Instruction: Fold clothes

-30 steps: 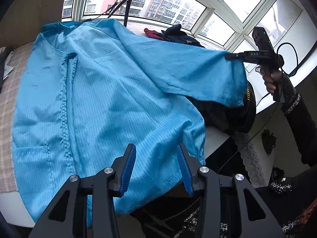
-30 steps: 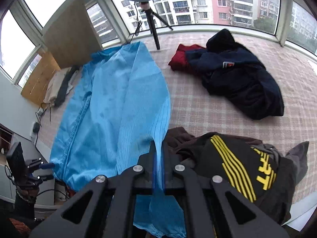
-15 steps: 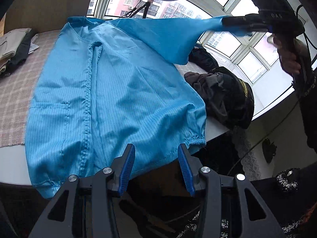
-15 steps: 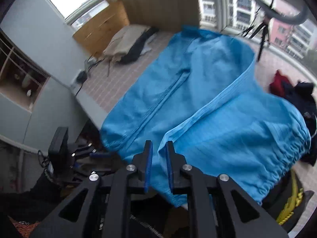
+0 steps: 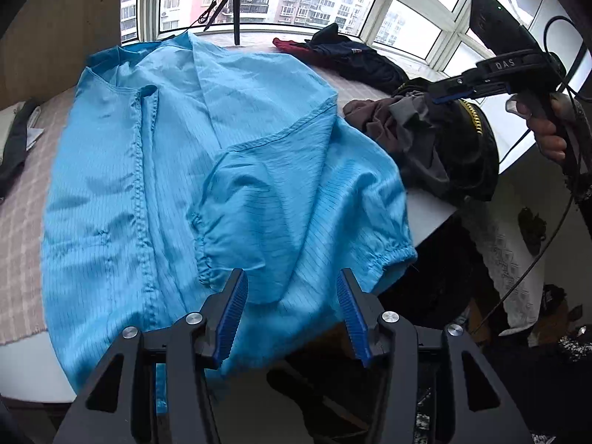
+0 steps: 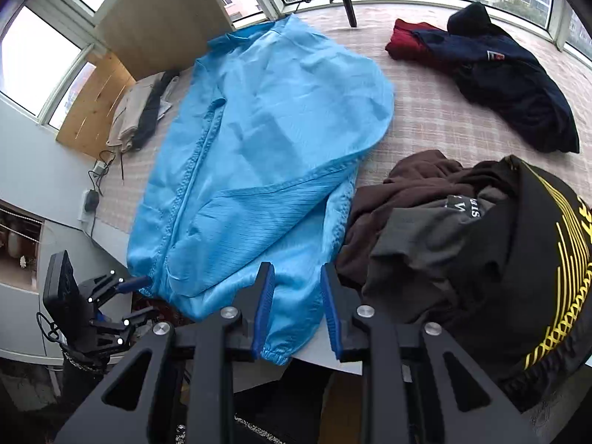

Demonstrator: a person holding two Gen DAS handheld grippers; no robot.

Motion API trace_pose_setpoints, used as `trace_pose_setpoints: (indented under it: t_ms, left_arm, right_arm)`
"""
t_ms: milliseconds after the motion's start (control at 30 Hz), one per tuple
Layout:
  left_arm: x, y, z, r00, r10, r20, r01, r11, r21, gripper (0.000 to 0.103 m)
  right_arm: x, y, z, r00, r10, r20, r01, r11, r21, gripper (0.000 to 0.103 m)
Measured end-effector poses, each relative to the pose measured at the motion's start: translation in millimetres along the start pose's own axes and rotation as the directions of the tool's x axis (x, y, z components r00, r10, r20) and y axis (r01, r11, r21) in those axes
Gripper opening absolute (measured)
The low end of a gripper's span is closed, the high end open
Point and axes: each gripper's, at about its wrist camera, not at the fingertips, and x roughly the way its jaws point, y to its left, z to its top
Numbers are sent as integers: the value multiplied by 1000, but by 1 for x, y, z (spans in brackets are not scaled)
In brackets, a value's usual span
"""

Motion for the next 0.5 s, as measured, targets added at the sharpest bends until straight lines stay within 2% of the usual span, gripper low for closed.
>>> trace_pose_setpoints:
  t_ms: [133,267,333,400,500]
  left_arm:
    - [27,37,20,996,53,-73,-57,997,-49,52]
    - [60,55,37,990,14,-143,-26,996,-83,60]
    - [77,51,39,985,-14,-175,0,997,-83,53]
    - [86,44,39,982,-30,-187,16,997,-78,4]
    - [68,38,45,989,-31,-147,20,997,-76,6]
  right_arm:
    - [29,-11,7,999,8,-31,-8,1000,-7,26]
    - [50,-15,21,998,21,-55,-21,1000,-6,26]
    - [55,-18,28,998,30,-57,-30,1000,-5,26]
    - [56,-23,37,998,27,-54,-27,1000,1,26]
    - [60,-30,55,999,-21,-50,21,1000,-13,26]
